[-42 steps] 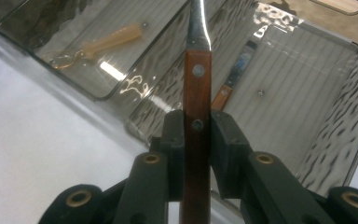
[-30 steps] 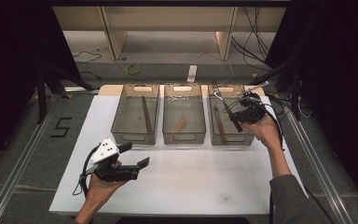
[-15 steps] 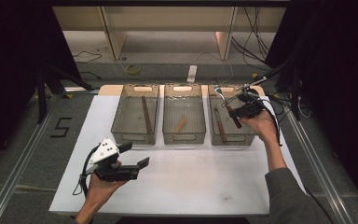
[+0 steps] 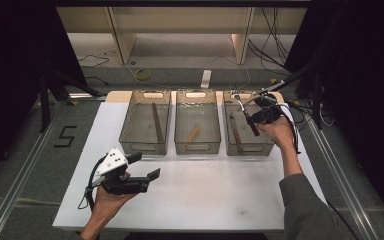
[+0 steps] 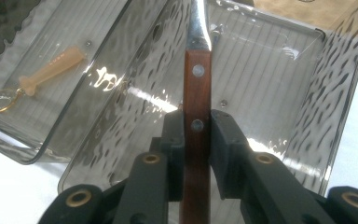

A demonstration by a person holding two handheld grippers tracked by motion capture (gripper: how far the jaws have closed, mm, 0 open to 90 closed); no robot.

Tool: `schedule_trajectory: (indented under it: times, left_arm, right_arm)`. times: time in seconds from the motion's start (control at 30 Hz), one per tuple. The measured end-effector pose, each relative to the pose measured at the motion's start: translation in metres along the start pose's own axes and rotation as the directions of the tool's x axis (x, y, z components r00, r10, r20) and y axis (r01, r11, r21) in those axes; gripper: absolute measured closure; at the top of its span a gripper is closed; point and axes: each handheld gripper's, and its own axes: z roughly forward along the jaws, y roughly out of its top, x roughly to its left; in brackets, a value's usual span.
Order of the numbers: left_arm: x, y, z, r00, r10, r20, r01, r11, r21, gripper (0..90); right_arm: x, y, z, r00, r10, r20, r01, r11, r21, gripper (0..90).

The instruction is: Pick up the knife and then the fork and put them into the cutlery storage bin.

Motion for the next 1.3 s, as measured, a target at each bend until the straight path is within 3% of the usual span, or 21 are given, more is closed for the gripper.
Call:
schedule_trajectory:
  times: [0.53, 0.93, 0.97, 1.03, 1.1, 1.3]
  left_arm:
    - [0.000, 0.000, 0.000, 1.0000, 0.006, 0.002, -0.006, 1.0000, 0.002, 15.1]
    - [0.000, 0.000, 0.000, 1.0000, 0.003, 0.002, -0.003, 1.0000, 0.002, 15.1]
    - [0.000, 0.000, 0.000, 1.0000, 0.003, 0.002, -0.003, 1.0000, 0.004, 15.1]
    - [0.000, 0.000, 0.000, 1.0000, 0.003, 0.002, -0.003, 1.0000, 0.003, 15.1]
    - [0.000, 0.000, 0.000, 1.0000, 0.003, 0.002, -0.003, 1.0000, 0.002, 15.1]
    - [0.000, 0.000, 0.000, 1.0000, 0.005, 0.002, -0.005, 1.0000, 0.004, 15.1]
  right_arm:
    - [0.005, 0.000, 0.012, 0.9998, 0.015, 0.011, -0.016, 0.999, 0.034, 76.9]
    - [-0.001, -0.010, 0.022, 0.9990, 0.044, 0.001, -0.044, 0.997, 0.057, 75.9]
    - [0.000, -0.009, 0.023, 0.9986, 0.053, -0.007, -0.052, 0.996, 0.075, 72.5]
    - [0.000, -0.008, 0.024, 0.9979, 0.064, -0.015, -0.062, 0.995, 0.074, 54.8]
    - [0.001, -0.007, 0.021, 0.9965, 0.072, -0.043, -0.070, 0.996, 0.048, 50.5]
    - [0.002, -0.006, 0.015, 0.9965, 0.070, -0.046, -0.069, 0.997, 0.025, 50.4]
